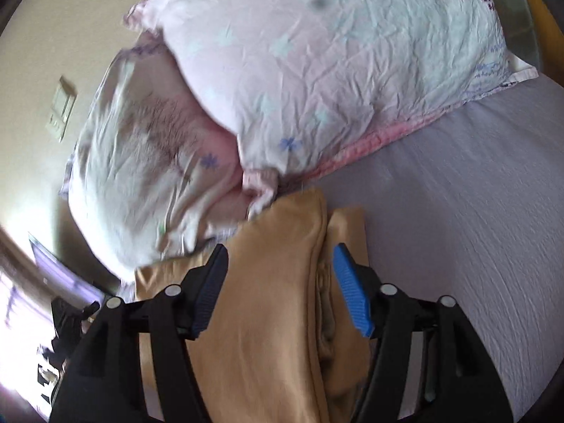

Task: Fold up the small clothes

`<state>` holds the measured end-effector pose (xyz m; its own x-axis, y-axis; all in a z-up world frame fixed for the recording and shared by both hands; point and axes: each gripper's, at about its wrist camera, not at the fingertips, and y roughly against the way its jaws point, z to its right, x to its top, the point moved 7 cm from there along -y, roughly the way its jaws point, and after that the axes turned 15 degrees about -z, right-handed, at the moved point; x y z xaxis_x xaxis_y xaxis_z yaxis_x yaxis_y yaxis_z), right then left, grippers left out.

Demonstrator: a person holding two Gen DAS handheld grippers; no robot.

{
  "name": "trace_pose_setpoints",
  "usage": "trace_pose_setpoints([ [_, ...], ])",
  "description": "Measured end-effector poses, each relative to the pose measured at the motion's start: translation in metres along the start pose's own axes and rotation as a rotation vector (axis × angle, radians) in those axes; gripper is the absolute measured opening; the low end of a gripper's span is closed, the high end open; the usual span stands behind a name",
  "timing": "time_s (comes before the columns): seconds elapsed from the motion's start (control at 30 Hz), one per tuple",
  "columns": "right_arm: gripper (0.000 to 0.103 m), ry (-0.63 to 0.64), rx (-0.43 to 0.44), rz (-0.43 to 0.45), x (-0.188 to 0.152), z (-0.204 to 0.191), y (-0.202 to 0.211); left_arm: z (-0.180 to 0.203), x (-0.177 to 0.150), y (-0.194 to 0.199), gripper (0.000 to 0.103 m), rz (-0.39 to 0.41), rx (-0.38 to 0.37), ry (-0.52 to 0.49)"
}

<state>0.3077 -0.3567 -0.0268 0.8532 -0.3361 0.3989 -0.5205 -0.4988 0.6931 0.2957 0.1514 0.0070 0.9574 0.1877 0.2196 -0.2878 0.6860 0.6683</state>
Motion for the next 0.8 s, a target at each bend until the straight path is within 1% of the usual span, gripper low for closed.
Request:
trace_pose_setpoints([
  [0.03, 0.044, 0.015, -0.007, -0.033, -0.009, 0.002, -0.006, -0.002, -0.011, -0.003, 0.085, -0.023, 0.001, -0.009],
  [0.07, 0.04, 0.022, -0.015, -0.059, -0.014, 0.004, -0.012, -0.004, -0.021, -0.006, 0.085, -0.049, 0.007, -0.016],
  [0.1, 0.039, 0.025, -0.018, -0.08, -0.019, 0.005, -0.017, -0.006, -0.029, -0.009, 0.085, -0.063, 0.012, -0.021],
  [0.13, 0.035, 0.028, -0.021, -0.101, -0.024, 0.005, -0.022, -0.005, -0.032, -0.011, 0.085, -0.072, 0.015, -0.022],
  [0.17, 0.015, 0.034, -0.039, -0.128, -0.026, 0.003, -0.03, -0.006, -0.038, -0.013, 0.085, -0.086, 0.014, -0.018],
  [0.2, 0.005, 0.044, -0.058, -0.138, -0.028, 0.001, -0.036, -0.001, -0.038, -0.018, 0.085, -0.096, 0.011, -0.014],
  [0.23, 0.005, 0.044, -0.057, -0.131, -0.029, 0.002, -0.037, 0.0, -0.038, -0.022, 0.085, -0.106, 0.009, -0.01],
  [0.33, 0.005, -0.005, 0.006, -0.058, -0.031, 0.008, -0.023, 0.002, -0.045, -0.031, 0.085, -0.136, 0.009, -0.006],
  [0.37, 0.006, -0.002, 0.012, -0.057, -0.029, 0.007, -0.022, 0.003, -0.047, -0.034, 0.085, -0.155, 0.009, -0.007],
  [0.4, 0.009, 0.011, 0.004, -0.058, -0.031, 0.007, -0.022, 0.005, -0.049, -0.035, 0.085, -0.148, 0.019, -0.019],
  [0.43, 0.018, 0.013, -0.016, -0.058, -0.033, 0.007, -0.022, 0.005, -0.05, -0.036, 0.085, -0.151, 0.026, -0.025],
  [0.47, 0.035, 0.003, -0.015, -0.053, -0.032, 0.007, -0.02, 0.006, -0.051, -0.037, 0.085, -0.148, 0.031, -0.029],
  [0.5, 0.045, -0.011, 0.011, -0.045, -0.03, 0.009, -0.017, 0.007, -0.051, -0.038, 0.085, -0.143, 0.026, -0.023],
  [0.53, 0.06, -0.029, 0.049, -0.025, -0.029, 0.01, -0.012, 0.007, -0.051, -0.039, 0.084, -0.136, 0.016, -0.014],
  [0.57, 0.062, -0.045, 0.076, 0.005, -0.027, 0.012, -0.005, 0.006, -0.052, -0.041, 0.066, -0.129, 0.003, 0.005],
  [0.6, 0.062, -0.055, 0.087, 0.024, -0.026, 0.014, 0.0, 0.003, -0.053, -0.044, 0.054, -0.134, 0.001, 0.036],
  [0.63, 0.064, -0.066, 0.103, 0.041, -0.024, 0.016, 0.004, -0.001, -0.053, -0.048, 0.024, -0.14, 0.004, 0.074],
  [0.67, 0.066, -0.087, 0.124, 0.059, -0.023, 0.02, 0.008, -0.006, -0.054, -0.052, 0.015, -0.156, -0.034, 0.122],
  [0.73, 0.067, -0.129, 0.143, 0.085, -0.021, 0.028, 0.014, -0.009, -0.053, -0.05, 0.011, -0.142, -0.089, 0.164],
  [0.8, 0.068, -0.16, 0.152, 0.106, -0.02, 0.034, 0.019, 0.005, -0.047, -0.043, 0.01, -0.11, -0.141, 0.157],
])
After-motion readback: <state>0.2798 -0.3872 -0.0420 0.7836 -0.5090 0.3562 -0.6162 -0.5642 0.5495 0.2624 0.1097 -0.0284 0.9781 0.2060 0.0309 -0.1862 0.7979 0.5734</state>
